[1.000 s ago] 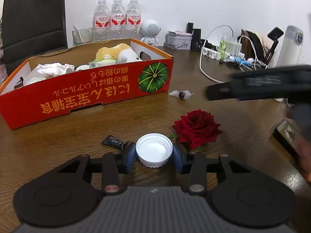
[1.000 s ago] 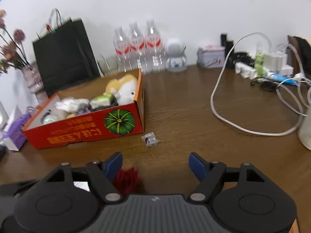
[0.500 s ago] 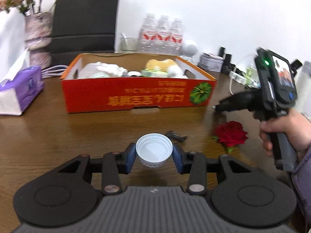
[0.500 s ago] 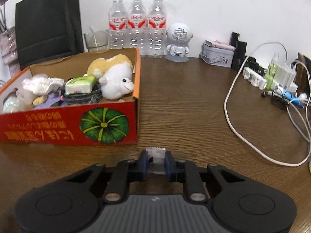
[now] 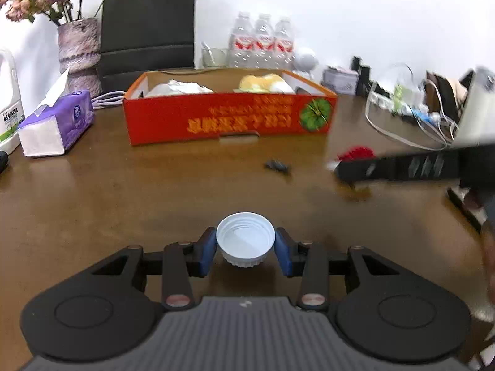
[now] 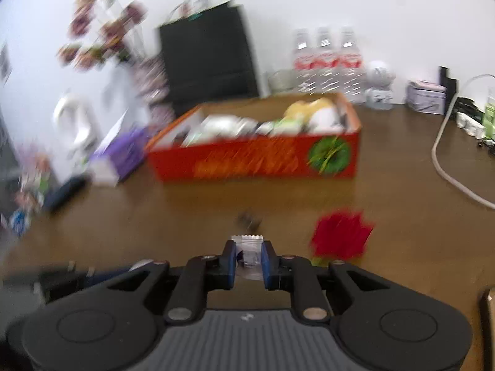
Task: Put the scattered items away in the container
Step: 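Carry the lid and packet into the cardboard box and open both grippers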
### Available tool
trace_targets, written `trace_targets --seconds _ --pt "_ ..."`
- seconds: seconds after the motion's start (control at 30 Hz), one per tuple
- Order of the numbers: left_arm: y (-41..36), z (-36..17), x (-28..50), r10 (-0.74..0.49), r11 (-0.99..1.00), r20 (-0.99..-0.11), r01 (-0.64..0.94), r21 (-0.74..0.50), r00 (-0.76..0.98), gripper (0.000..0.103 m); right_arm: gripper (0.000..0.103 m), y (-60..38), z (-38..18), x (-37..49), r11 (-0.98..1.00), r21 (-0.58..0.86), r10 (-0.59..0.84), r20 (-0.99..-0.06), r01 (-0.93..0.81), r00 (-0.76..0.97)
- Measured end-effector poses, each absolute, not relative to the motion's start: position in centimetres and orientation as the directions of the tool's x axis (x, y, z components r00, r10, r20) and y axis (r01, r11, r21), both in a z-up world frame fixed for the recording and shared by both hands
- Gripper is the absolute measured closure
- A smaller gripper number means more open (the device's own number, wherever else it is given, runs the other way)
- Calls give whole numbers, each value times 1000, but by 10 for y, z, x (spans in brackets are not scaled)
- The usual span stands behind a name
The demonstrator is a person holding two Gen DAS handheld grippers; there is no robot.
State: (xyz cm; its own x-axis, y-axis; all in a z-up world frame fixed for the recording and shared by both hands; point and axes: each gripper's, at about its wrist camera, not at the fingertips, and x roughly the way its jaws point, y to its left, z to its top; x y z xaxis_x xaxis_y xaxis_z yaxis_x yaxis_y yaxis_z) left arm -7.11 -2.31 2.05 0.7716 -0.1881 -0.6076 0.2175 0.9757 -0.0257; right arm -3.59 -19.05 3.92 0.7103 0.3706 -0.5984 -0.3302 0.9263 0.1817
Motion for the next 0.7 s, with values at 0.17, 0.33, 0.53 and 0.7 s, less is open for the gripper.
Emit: trace_targets --seconds 0.17,0.33,0.53,0.7 --pt "-26 13 -92 -156 978 -624 210 12 765 62 87 -185 17 -65 934 147 342 -637 -326 691" --pt "-26 12 -96 -145 980 -622 199 18 769 60 85 -185 13 -82 933 113 335 -626 -343 705" --pt "-25 12 -99 -151 978 -626 209 20 765 52 79 -187 15 -90 923 109 357 -606 -370 711" --pt "-22 11 -100 -171 975 -620 222 6 766 61 79 -182 11 -94 926 69 334 -610 -372 719"
